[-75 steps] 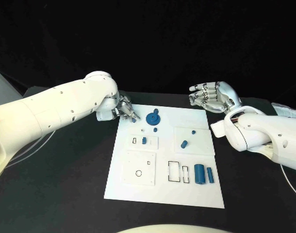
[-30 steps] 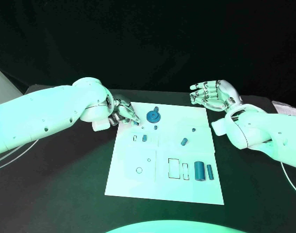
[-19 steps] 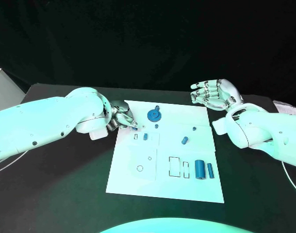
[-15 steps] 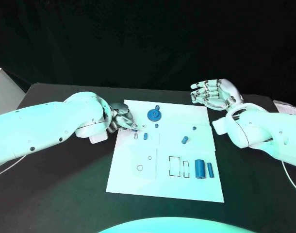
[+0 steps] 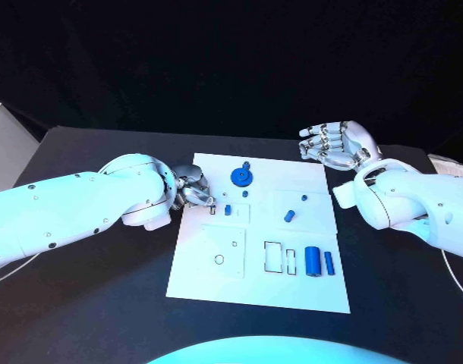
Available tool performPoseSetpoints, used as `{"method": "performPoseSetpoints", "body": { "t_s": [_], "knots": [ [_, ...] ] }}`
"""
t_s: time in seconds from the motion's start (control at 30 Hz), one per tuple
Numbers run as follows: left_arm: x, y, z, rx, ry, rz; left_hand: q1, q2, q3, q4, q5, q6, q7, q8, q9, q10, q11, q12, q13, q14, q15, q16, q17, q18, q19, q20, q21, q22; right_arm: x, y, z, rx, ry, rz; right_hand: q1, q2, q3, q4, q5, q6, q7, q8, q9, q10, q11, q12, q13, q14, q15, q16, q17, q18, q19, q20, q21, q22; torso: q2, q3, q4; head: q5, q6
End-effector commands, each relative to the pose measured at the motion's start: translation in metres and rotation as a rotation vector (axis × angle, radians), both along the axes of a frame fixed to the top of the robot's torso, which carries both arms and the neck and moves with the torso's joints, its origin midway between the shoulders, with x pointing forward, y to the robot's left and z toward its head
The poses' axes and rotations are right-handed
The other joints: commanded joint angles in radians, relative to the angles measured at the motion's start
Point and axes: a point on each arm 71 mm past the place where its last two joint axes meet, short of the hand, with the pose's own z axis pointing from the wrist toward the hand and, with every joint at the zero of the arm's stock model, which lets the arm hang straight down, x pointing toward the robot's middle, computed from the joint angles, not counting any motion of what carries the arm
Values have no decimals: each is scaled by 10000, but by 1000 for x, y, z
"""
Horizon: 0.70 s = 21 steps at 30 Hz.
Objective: Assemble the parts on the task board
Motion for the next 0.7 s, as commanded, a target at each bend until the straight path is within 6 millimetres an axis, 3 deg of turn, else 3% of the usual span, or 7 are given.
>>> {"method": "performPoseSetpoints", "body": {
  "t_s": [0.03, 0.7],
  "knots": [
    [0, -3, 1, 178, -287, -262, 15, 106, 1713, -1752, 60, 186, -159, 55, -6, 64, -11, 35, 9, 895, -74, 42, 1952, -126, 67, 23, 46, 393, -1, 2, 0, -41, -30, 230, 5, 94, 11, -69, 25, -17, 103, -59, -9, 5, 11, -46, -7, 44, 45, -32, -9, 41, 31, 5, 0, -9, -1, 14, 1, 4, -42],
    [0, -8, -7, 1022, 40, -931, -39, 46, 1789, -1793, 82, 242, -183, 86, -24, 123, -33, 73, 28, 905, -90, 61, 1986, -136, 98, 11, 77, 433, -1, 2, 0, -28, -18, 243, -12, 97, 10, -72, 46, -8, 107, -64, -10, 20, 13, -54, -6, 49, 47, -35, -24, 40, 38, 6, 4, -35, -5, 13, 6, -6, -122]
  ]
}}
